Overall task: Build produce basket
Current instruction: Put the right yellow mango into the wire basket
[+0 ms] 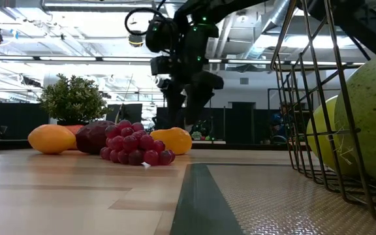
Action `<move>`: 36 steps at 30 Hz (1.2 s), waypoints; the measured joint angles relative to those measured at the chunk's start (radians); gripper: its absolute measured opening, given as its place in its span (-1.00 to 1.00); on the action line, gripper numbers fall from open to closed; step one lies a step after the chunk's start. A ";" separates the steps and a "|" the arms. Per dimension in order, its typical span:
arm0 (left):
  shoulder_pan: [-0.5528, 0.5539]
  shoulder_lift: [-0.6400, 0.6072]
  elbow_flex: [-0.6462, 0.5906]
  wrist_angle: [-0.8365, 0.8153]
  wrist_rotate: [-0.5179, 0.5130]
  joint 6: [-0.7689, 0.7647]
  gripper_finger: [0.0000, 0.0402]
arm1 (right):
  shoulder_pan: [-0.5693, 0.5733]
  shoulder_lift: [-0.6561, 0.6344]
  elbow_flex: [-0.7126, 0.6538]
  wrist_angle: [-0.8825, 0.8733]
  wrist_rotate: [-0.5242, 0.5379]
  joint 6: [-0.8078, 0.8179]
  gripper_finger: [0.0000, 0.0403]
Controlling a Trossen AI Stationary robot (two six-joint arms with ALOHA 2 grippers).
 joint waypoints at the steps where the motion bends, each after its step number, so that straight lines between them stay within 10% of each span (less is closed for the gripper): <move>1: 0.000 0.000 0.000 0.000 -0.001 0.000 0.63 | 0.002 0.000 0.000 0.008 -0.006 -0.004 0.78; 21: 0.000 0.001 0.000 -0.002 -0.026 0.000 0.63 | 0.019 0.121 -0.012 0.047 0.002 0.028 0.74; 36: 0.000 0.001 0.000 -0.018 -0.046 0.019 0.63 | 0.019 0.010 -0.010 0.011 0.004 0.161 0.03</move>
